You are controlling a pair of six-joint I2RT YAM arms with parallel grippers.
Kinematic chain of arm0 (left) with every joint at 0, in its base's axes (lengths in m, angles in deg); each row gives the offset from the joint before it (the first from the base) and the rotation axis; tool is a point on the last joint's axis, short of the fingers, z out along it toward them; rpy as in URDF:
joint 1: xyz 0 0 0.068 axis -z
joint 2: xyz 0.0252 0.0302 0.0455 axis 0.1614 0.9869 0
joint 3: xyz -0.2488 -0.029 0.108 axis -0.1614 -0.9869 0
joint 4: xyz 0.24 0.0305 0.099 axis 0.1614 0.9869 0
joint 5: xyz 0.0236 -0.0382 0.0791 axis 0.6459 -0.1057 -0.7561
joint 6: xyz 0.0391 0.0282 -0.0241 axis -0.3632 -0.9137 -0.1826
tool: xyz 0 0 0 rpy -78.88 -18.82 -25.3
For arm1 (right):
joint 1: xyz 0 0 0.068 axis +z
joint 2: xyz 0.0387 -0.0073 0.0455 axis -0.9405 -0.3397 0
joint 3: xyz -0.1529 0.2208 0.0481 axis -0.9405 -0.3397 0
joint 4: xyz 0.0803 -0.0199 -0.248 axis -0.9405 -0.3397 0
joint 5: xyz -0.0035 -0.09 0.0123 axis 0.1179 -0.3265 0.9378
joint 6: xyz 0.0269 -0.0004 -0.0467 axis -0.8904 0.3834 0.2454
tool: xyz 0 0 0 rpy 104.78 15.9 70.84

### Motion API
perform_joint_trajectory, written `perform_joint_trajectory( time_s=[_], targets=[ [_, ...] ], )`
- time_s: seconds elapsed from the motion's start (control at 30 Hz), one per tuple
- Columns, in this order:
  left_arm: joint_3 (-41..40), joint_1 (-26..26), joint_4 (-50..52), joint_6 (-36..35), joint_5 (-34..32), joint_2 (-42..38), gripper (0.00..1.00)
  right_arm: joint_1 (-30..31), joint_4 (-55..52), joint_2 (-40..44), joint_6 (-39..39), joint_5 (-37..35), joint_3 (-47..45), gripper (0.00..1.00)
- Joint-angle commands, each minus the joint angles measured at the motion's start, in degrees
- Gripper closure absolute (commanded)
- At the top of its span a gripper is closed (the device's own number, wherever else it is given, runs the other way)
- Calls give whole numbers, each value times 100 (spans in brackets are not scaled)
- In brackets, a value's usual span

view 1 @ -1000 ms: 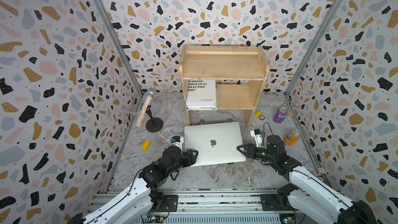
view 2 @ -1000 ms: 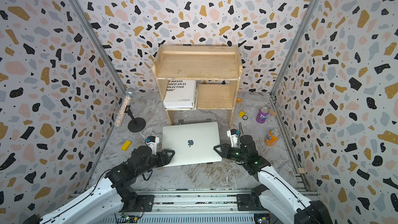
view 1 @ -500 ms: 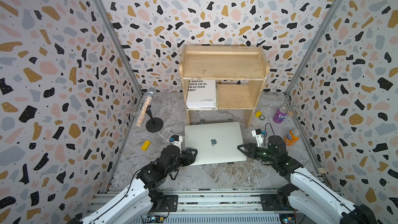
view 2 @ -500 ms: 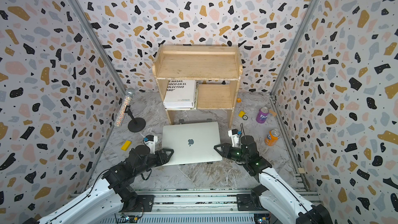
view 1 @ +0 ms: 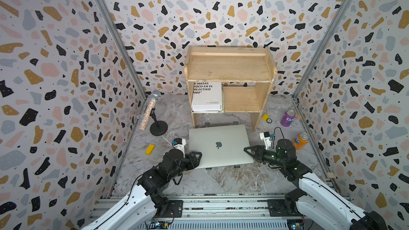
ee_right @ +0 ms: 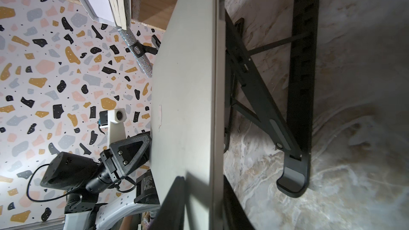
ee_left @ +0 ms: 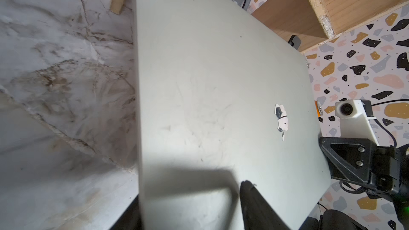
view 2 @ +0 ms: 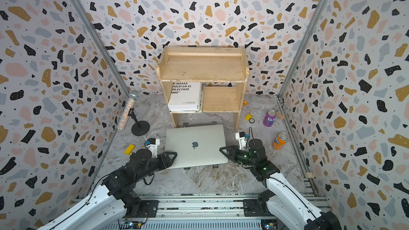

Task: Close the laptop lid and set it aside
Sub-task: Pick up the laptop from the computer stand.

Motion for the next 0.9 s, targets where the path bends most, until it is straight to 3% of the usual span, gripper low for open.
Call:
perform_joint_trajectory(
  time_s=[0.0, 0.57, 0.87],
  targets=[
    [557, 138, -1364, -38, 787, -130, 41, 163, 598, 150, -95, 715, 69, 75],
    [797, 141, -1840, 766, 1161, -180, 43, 132, -60, 676, 55, 759, 372, 79],
    [877, 141, -2297, 1395, 1325, -224, 45, -265, -602, 802, 27, 1067, 821, 80]
  ],
)
